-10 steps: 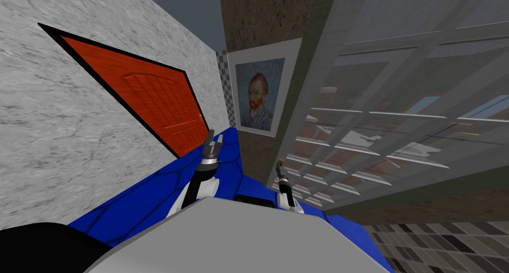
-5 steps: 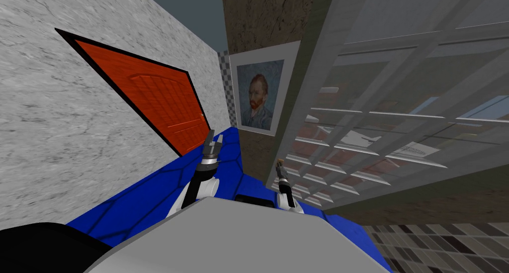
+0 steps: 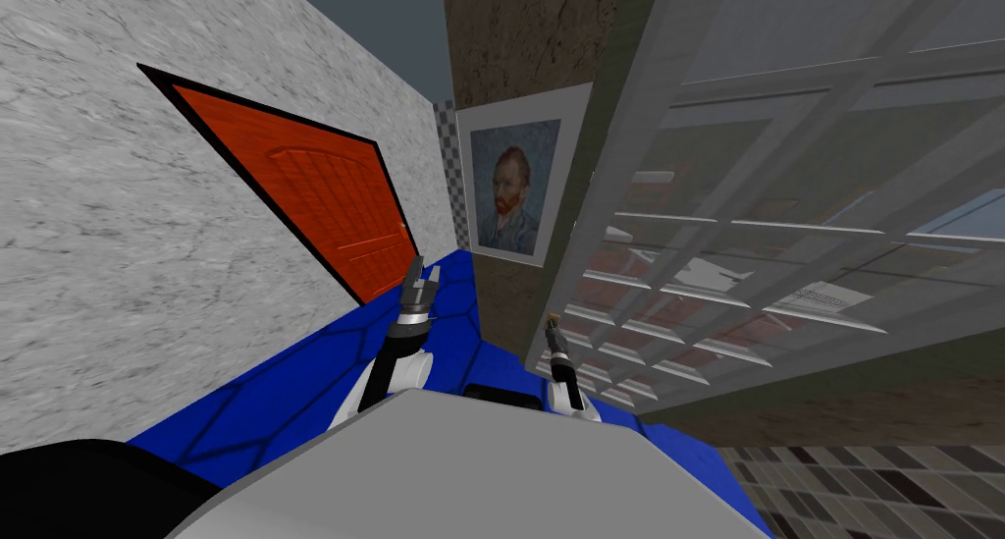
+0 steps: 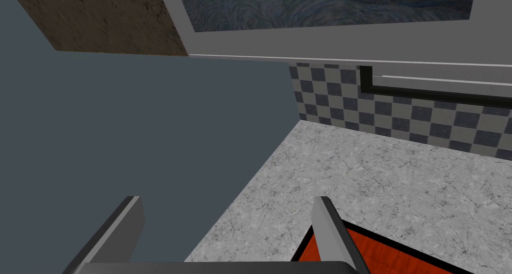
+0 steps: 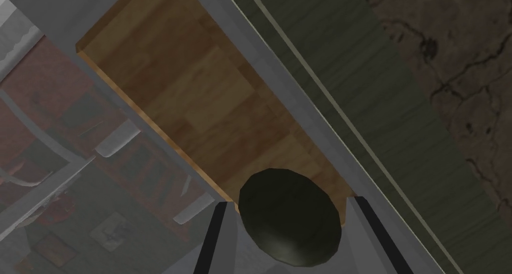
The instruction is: Push the door open
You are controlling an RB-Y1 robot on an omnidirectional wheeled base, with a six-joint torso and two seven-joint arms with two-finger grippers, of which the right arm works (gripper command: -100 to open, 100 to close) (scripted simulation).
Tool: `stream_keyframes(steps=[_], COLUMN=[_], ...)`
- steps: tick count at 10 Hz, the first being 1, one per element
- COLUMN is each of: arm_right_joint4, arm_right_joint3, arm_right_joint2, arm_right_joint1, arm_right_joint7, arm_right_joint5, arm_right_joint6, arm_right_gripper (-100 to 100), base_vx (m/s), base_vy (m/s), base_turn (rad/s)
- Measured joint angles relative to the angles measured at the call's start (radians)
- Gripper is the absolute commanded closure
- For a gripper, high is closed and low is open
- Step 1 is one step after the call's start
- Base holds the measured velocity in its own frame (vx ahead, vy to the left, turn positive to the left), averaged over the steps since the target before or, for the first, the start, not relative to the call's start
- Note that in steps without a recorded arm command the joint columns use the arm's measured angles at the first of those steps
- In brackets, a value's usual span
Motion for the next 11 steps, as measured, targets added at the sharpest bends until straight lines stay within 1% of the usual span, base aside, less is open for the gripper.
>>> stream_keyframes(steps=[1, 2, 3, 4, 7, 8, 9, 10, 11], arm_right_joint4=[0.029, 0.023, 0.017, 0.007, 0.035, 0.051, 0.029, 0.03, 0.03], arm_right_joint3=[-0.003, 0.003, 0.011, 0.015, 0.028, 0.034, 0.038, 0.038, 0.044], arm_right_joint2=[0.001, -0.001, -0.007, -0.006, -0.014, -0.017, -0.022, -0.03, -0.035], arm_right_joint1=[-0.017, -0.012, -0.013, -0.009, -0.022, -0.031, -0.02, -0.019, -0.015], arm_right_joint7=[-0.005, -0.025, -0.055, -0.076, -0.15, -0.179, -0.202, -0.23, -0.26], arm_right_joint5=[-0.003, -0.007, -0.014, -0.018, -0.032, -0.041, -0.045, -0.054, -0.063], arm_right_joint6=[-0.011, -0.014, -0.008, -0.003, -0.029, -0.04, -0.032, -0.028, -0.029], arm_right_gripper=[100, 100, 100, 100, 100, 100, 100, 100, -100], base_vx=[-0.025, -0.046, -0.019, -0.026, -0.047, -0.052, -0.046, -0.056, -0.037], base_vy=[-0.017, -0.029, -0.023, -0.017, -0.032, -0.036, -0.057, -0.072, 0.021], base_turn=[0.033, 0.052, 0.033, 0.021, 0.023, 0.001, -0.046, 0.037, 0.0])
